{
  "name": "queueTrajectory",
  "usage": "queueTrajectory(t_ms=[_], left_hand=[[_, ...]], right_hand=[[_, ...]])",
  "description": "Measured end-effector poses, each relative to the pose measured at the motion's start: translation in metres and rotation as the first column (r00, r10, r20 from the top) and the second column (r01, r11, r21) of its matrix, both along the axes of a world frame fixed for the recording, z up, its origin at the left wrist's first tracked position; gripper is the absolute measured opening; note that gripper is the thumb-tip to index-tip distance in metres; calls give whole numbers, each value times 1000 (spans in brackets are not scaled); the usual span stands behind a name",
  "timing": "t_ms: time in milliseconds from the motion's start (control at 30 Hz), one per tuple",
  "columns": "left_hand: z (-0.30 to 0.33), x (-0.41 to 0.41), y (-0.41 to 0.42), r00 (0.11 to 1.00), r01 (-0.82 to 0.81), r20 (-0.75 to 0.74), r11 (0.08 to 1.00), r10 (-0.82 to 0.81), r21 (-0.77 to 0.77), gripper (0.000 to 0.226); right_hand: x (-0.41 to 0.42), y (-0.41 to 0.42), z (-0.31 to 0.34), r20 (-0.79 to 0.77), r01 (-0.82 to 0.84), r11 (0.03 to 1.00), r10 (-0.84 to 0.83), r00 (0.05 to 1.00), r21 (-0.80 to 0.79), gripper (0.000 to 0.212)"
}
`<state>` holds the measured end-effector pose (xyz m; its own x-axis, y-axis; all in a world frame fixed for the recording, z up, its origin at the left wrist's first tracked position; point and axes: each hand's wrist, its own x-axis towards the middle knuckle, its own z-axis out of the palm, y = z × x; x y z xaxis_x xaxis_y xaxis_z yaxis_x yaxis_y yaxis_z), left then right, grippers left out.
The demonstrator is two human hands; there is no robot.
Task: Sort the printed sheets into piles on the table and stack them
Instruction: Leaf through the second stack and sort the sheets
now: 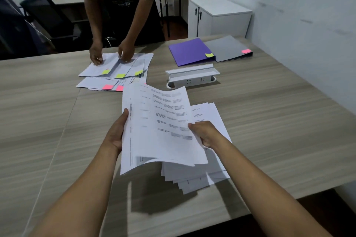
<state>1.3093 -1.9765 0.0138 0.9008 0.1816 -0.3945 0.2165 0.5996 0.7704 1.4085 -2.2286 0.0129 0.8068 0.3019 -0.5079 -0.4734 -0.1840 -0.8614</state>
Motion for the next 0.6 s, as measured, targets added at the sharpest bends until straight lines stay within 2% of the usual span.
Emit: queueTrajectory(t_ms=[67,133,233,300,367,400,433,467,500,533,567,600], left_hand=[[-1,0,3,1000,-10,-14,1000,10,-1,47],[-1,0,7,1000,0,-13,1000,0,-7,48],[-1,0,10,1000,3,-15,1000,-4,-18,49],[-2,0,10,1000,10,-14,1000,-11,-29,49],[-3,0,10,1000,18,-11,999,-19,-38,49],[-3,1,8,1000,24,-9,999,-24,-40,50],[-4,1,7,1000,30,-6,999,-30,-40,51],[-4,2,5,999,35,-2,999,-35,-36,52],[-4,3,4,999,40,1,999,-40,-30,53],[-3,4,2,999,46,0,999,-46,-25,53],[-3,5,0,999,51,-5,998,-51,-25,53],[-2,6,-1,999,53,-11,998,-53,-27,53]], right_hand=[[5,-12,-4,116,41,970,-13,993,-238,19],[9,-27,-9,196,72,908,11,980,-412,15],[15,-45,-18,245,117,815,32,969,-568,16],[15,-50,-20,246,118,765,55,968,-633,7],[12,-47,-20,254,120,671,105,961,-732,26],[8,-42,-19,281,145,603,136,950,-784,37],[4,-36,-16,339,191,576,161,927,-795,43],[1,-27,-14,372,191,604,189,909,-774,43],[-3,-17,-10,356,124,697,199,913,-706,37],[-7,-8,-6,277,8,818,186,943,-575,33],[-11,0,-2,114,-109,916,164,980,-387,35],[-15,7,3,-72,-163,968,152,986,-191,37]])
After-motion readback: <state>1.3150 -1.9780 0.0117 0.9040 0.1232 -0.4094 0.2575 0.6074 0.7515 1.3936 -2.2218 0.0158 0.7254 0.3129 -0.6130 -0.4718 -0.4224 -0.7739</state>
